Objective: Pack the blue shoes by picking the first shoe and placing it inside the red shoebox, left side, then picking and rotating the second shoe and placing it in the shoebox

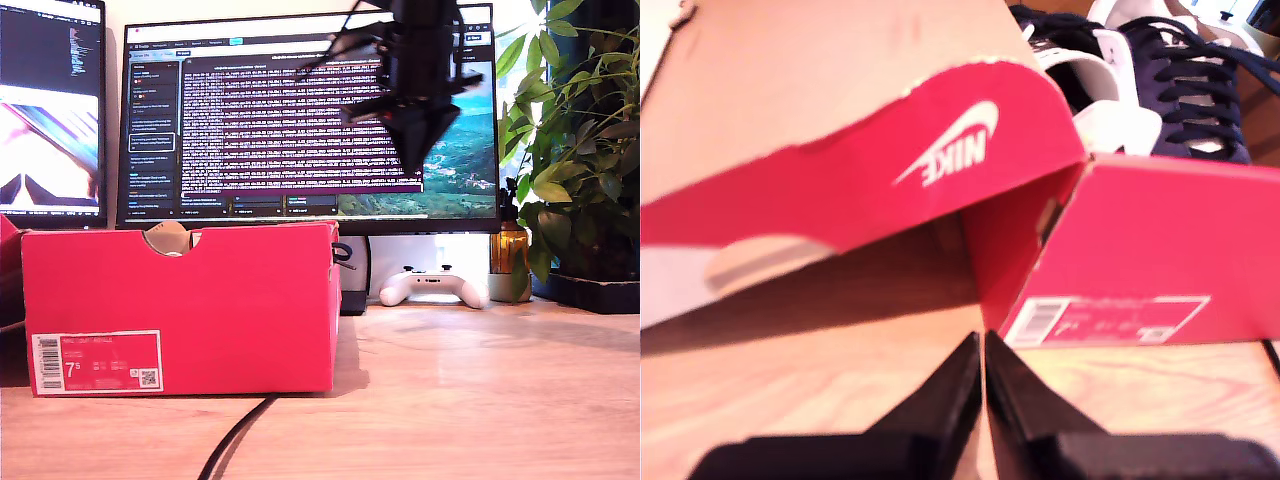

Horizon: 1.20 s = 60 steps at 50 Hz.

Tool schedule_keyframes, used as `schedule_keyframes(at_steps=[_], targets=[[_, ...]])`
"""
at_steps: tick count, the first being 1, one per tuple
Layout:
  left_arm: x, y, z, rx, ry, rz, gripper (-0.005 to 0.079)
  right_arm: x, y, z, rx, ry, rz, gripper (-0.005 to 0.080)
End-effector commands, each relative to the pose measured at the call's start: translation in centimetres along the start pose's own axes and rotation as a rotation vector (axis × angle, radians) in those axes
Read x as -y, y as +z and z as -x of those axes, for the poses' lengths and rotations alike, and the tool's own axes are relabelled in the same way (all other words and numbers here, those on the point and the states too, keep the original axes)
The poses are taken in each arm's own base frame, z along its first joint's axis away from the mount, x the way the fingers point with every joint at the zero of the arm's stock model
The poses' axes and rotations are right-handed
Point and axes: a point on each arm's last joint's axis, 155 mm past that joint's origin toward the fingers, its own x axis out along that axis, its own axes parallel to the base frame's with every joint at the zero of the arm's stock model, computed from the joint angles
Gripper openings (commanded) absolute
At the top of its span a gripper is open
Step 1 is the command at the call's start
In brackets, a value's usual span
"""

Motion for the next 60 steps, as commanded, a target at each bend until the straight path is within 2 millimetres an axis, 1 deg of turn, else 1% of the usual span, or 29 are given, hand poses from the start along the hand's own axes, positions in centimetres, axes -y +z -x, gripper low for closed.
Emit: schedule_keyframes(at_steps=[1, 6, 13, 20, 30, 45, 54, 60], targets=[[-0.5, -0.9, -0.1, -0.005, 0.015, -0.003, -0.0021, 1.6, 0.2, 1.4, 0.025, -0.009, -0.049, -0.0005], [-0.8, -0.1, 0.2, 0.038, 0.030, -0.003, -0.0021, 2.9, -0.8, 1.1, 0.001, -0.024, -0.069, -0.0005], [-1.8, 1.1, 0.5, 0.095, 0.086, -0.011, -0.0021, 4.0, -2.6, 1.1, -0.019, -0.037, -0.084, -0.0005], [-2.7, 1.4, 0.7, 0.108, 0.127, -0.025, -0.0021, 4.0, -4.0, 1.6, 0.002, -0.008, -0.096, -0.0005], [-5.3, 2.2, 1.2, 0.138, 0.223, 0.014, -0.0021, 4.3, -5.7, 2.8, 0.040, -0.002, -0.115, -0.0006], [-6.7, 2.3, 1.5, 0.145, 0.244, 0.064, -0.0021, 4.7, -6.3, 5.0, 0.063, 0.001, -0.123, -0.0005], [-6.7, 2.3, 1.5, 0.142, 0.247, 0.038, -0.0021, 5.8, -5.9, 7.3, 0.110, -0.011, -0.142, -0.0005], [-6.7, 2.4, 1.5, 0.140, 0.247, 0.021, -0.0021, 6.2, -6.0, 9.0, 0.129, -0.013, -0.161, -0.0006]])
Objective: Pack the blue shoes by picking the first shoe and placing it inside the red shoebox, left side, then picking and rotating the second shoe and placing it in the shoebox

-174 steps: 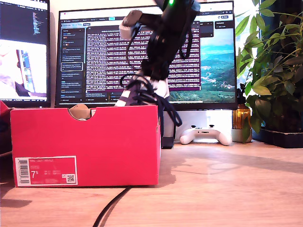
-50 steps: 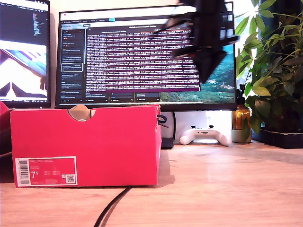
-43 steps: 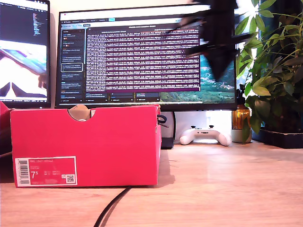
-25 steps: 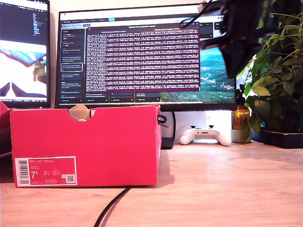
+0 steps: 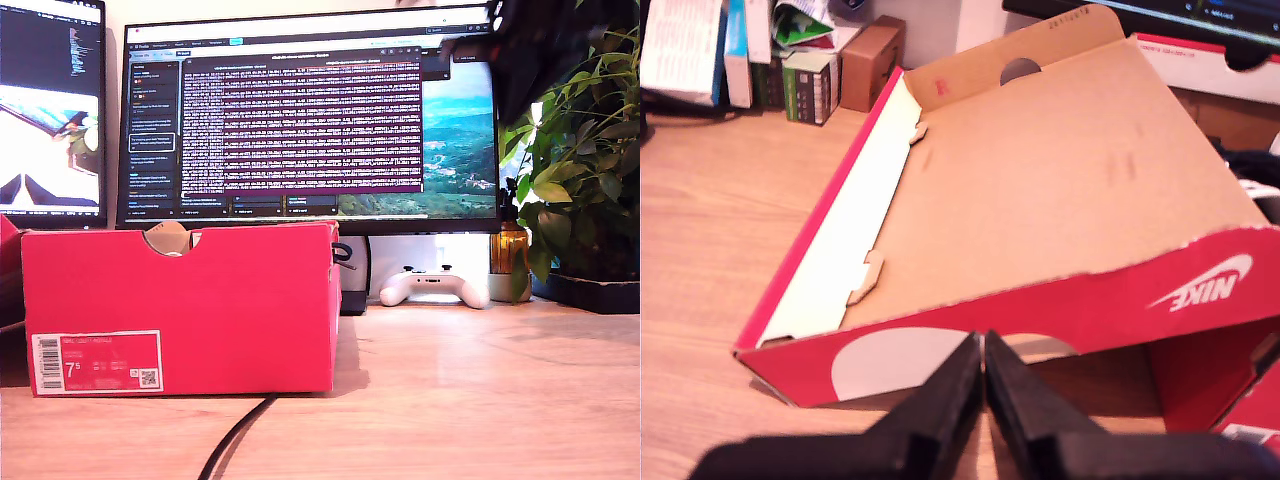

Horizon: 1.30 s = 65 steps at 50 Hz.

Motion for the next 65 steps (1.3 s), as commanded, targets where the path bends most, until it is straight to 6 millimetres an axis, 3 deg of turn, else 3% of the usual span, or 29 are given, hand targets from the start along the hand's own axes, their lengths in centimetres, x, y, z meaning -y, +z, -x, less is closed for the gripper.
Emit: schedule_keyframes(at_steps=[1, 12, 15, 50, 59, 65], targets=[[-0.4, -1.8, -0.3, -0.045, 0.005, -0.010, -0.0021, 0.4, -0.3, 1.1, 0.013, -0.002, -0.023, -0.0006], [-0.4, -1.8, -0.3, -0.045, 0.007, -0.048, -0.0021, 1.1, -0.1, 3.8, 0.052, -0.005, -0.061, -0.0005], [-0.4, -1.8, -0.3, -0.045, 0.005, -0.158, -0.0021, 1.3, -0.1, 4.4, 0.061, -0.005, -0.077, -0.0005], [-0.4, -1.8, -0.3, -0.045, 0.003, -0.160, -0.0021, 3.2, -0.1, 10.9, 0.177, -0.016, -0.161, -0.0005], [-0.4, -1.8, -0.3, -0.045, 0.003, -0.160, -0.0021, 4.0, -0.3, 12.0, 0.209, -0.041, -0.198, -0.0005], [-0.4, -1.8, -0.3, -0.045, 0.003, -0.160, -0.0021, 5.0, -1.7, 11.6, 0.227, -0.070, -0.229, -0.0005]])
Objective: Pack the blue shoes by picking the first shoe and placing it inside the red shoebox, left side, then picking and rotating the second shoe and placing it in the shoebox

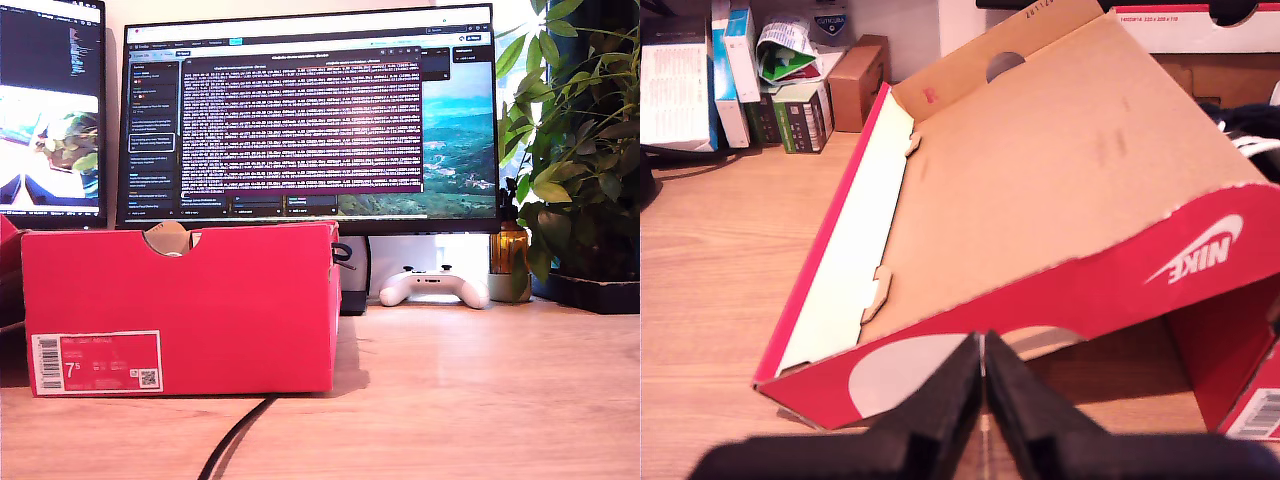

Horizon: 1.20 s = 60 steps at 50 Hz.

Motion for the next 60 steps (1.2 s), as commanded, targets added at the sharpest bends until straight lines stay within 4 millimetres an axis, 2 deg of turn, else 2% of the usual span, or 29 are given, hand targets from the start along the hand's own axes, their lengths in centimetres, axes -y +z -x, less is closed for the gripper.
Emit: schedule_keyframes(at_steps=[1, 9, 22, 38, 60], targets=[[-0.1, -1.8, -0.3, -0.045, 0.000, -0.005, -0.0021, 0.7, -1.9, -0.5, -0.014, -0.022, -0.014, -0.0005], [-0.1, -1.8, -0.3, -0.045, 0.000, -0.005, -0.0021, 2.1, -4.9, -1.3, -0.002, -0.056, -0.055, -0.0005], [-0.1, -1.8, -0.3, -0.045, 0.000, -0.005, -0.0021, 2.4, -8.7, -3.1, 0.000, 0.002, -0.116, -0.0005], [-0.1, -1.8, -0.3, -0.045, 0.000, -0.005, -0.0021, 2.9, -11.4, -4.4, 0.038, 0.010, -0.136, -0.0005], [-0.1, -1.8, -0.3, -0.045, 0.000, -0.005, -0.0021, 2.7, -15.3, -5.1, 0.127, 0.042, -0.163, -0.0005]])
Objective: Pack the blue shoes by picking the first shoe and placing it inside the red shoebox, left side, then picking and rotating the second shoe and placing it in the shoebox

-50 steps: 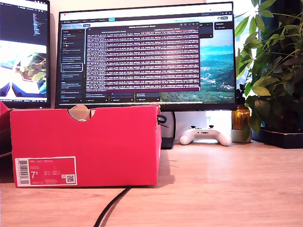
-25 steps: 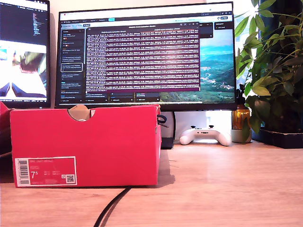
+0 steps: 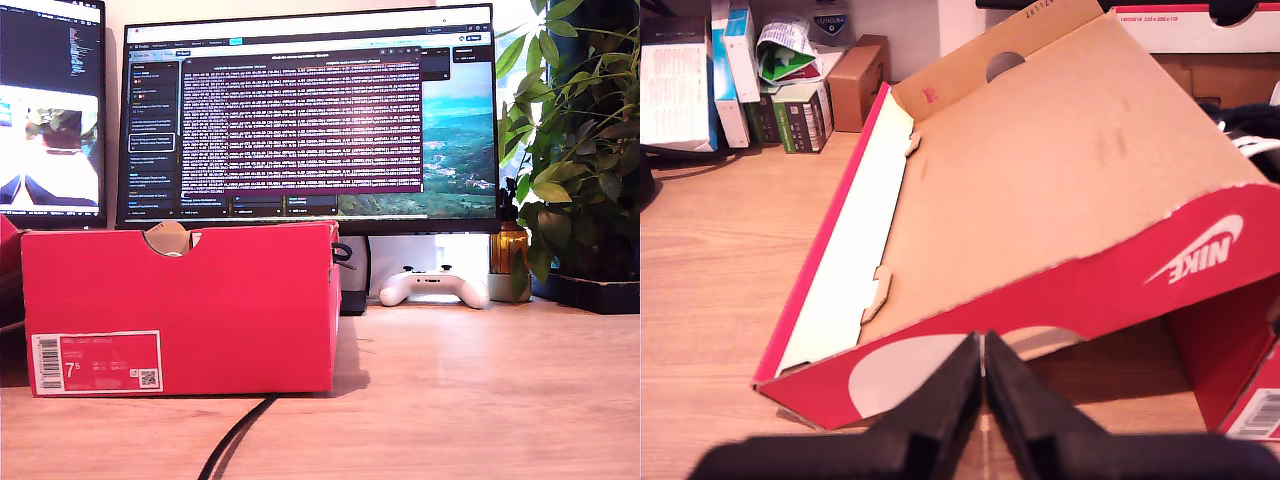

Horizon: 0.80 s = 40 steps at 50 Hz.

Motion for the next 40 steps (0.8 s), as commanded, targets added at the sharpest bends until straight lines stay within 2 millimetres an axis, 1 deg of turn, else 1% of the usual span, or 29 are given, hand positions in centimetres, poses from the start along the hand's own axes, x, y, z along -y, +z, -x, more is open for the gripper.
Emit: schedule_keyframes(at_steps=[1, 9, 10, 15, 20, 30, 40], targets=[[-0.1, -1.8, -0.3, -0.045, 0.000, -0.005, -0.0021, 0.1, -0.8, -0.1, 0.008, 0.001, 0.001, -0.0005], [-0.1, -1.8, -0.3, -0.045, 0.000, -0.005, -0.0021, -0.1, -1.2, 0.0, 0.087, 0.016, 0.025, -0.0005], [-0.1, -1.8, -0.3, -0.045, 0.000, -0.005, -0.0021, -0.1, -0.9, 0.0, 0.114, 0.019, 0.027, -0.0005], [-0.1, -1.8, -0.3, -0.045, 0.000, -0.005, -0.0021, -0.5, -1.0, 0.1, 0.184, 0.040, 0.033, -0.0005], [-0.1, -1.8, -0.3, -0.045, 0.000, -0.005, -0.0021, -0.5, -1.7, 0.2, 0.217, 0.041, 0.036, -0.0005], [-0.1, -1.8, -0.3, -0.045, 0.000, -0.005, -0.0021, 0.0, -4.1, 0.3, 0.220, 0.023, 0.029, -0.0005], [-0.1, -1.8, -0.3, -0.045, 0.000, -0.005, -0.0021, 0.3, -4.8, 0.9, 0.264, 0.019, 0.027, -0.0005]])
